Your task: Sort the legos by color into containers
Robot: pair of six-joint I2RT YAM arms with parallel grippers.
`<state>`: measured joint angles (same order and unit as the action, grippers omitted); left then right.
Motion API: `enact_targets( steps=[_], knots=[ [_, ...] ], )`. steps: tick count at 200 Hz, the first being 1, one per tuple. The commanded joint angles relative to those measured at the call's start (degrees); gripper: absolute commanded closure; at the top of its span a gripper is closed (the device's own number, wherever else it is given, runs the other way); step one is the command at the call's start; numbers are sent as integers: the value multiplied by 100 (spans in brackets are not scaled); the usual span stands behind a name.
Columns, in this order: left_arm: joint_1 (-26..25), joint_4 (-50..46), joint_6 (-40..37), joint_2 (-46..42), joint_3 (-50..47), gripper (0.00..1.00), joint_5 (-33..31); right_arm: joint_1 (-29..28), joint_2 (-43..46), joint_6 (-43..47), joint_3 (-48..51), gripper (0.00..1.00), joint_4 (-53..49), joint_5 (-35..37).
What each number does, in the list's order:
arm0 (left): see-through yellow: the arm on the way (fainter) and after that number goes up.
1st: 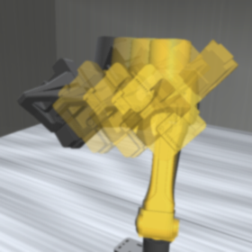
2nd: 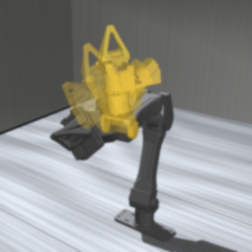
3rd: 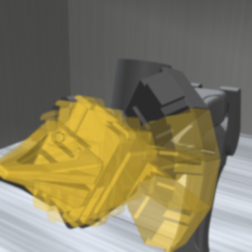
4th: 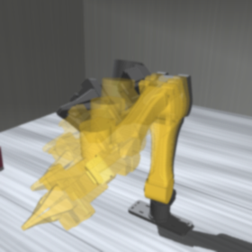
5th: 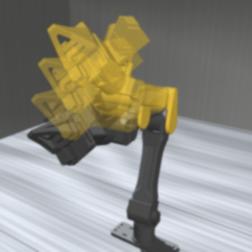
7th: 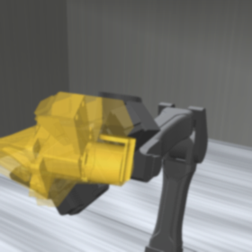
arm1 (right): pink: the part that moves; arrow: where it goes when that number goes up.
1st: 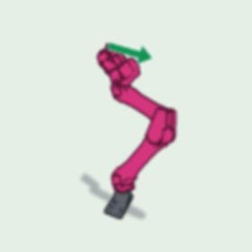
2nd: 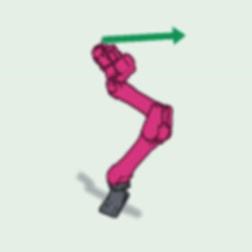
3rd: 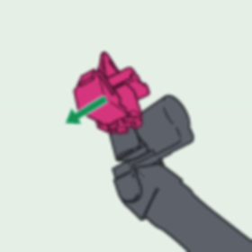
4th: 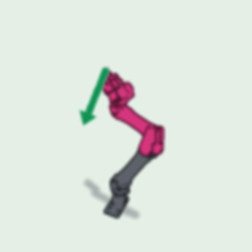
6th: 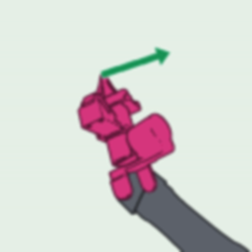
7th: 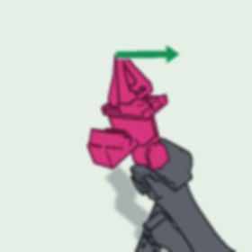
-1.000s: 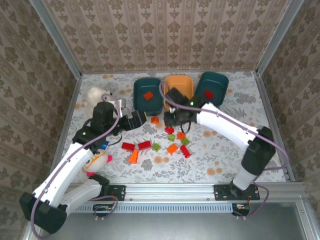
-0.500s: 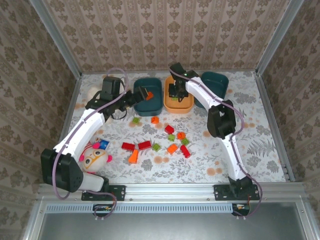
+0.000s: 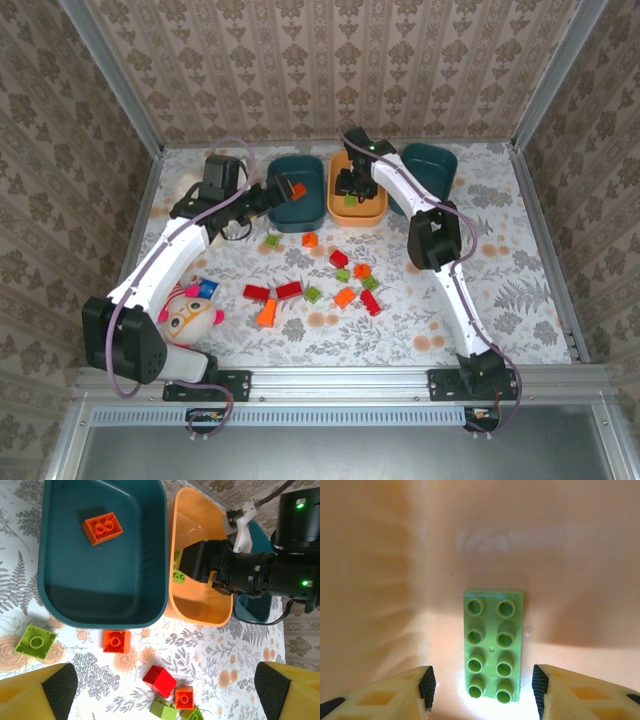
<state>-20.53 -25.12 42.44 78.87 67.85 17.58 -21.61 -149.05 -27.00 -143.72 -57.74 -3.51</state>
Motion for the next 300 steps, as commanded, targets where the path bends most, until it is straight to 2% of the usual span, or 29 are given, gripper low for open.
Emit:
enact_targets(
  steps=[1,13,26,50,62,89,109,131,161,183,211,234,268,300],
  knots=[
    [23,-507,-116,-338,-132,6,65,-60,941,-1,-140,43,-212,-133],
    [-21,-889,-254,-535,-244,6,7,-188,1442,109,272,44,30,-210],
    [-93,-1324,-473,-802,-460,6,-107,-400,2360,307,1493,43,890,-469],
    [-299,-2265,-824,-1230,-1051,8,-347,-799,4438,91,4876,40,4119,-1489],
    [-513,-2689,-908,-1451,-1310,9,-561,-1047,5156,-50,6138,39,5221,-1710],
    [-1317,-3183,-744,-1967,-1831,12,-1092,-1722,6363,-150,8079,33,6652,-2162],
    [-1697,-3165,-384,-2186,-2252,17,-1290,-2116,6897,-313,8998,31,7029,-2478],
    [-1995,-2965,-187,-2112,-2571,22,-1508,-2418,7550,-275,9725,29,7042,-2848],
    [-2233,-2535,-187,-1664,-2680,24,-1570,-2657,7982,484,10222,27,5949,-2852],
    [-2330,-2304,-237,-1329,-2662,26,-1672,-2667,8212,824,10526,27,5601,-2784],
    [-2332,-2093,-384,-805,-2573,27,-1714,-2669,8365,808,10676,27,5499,-2648],
    [-2328,-1958,-386,-347,-2568,32,-1755,-2665,8461,664,10755,27,5568,-2558],
    [-2325,-1708,-372,53,-2646,43,-1757,-2665,8594,629,10835,27,5538,-2380],
    [-2337,-1694,-465,234,-2591,66,-1932,-2665,8595,591,10782,27,5468,-2270]
  ],
)
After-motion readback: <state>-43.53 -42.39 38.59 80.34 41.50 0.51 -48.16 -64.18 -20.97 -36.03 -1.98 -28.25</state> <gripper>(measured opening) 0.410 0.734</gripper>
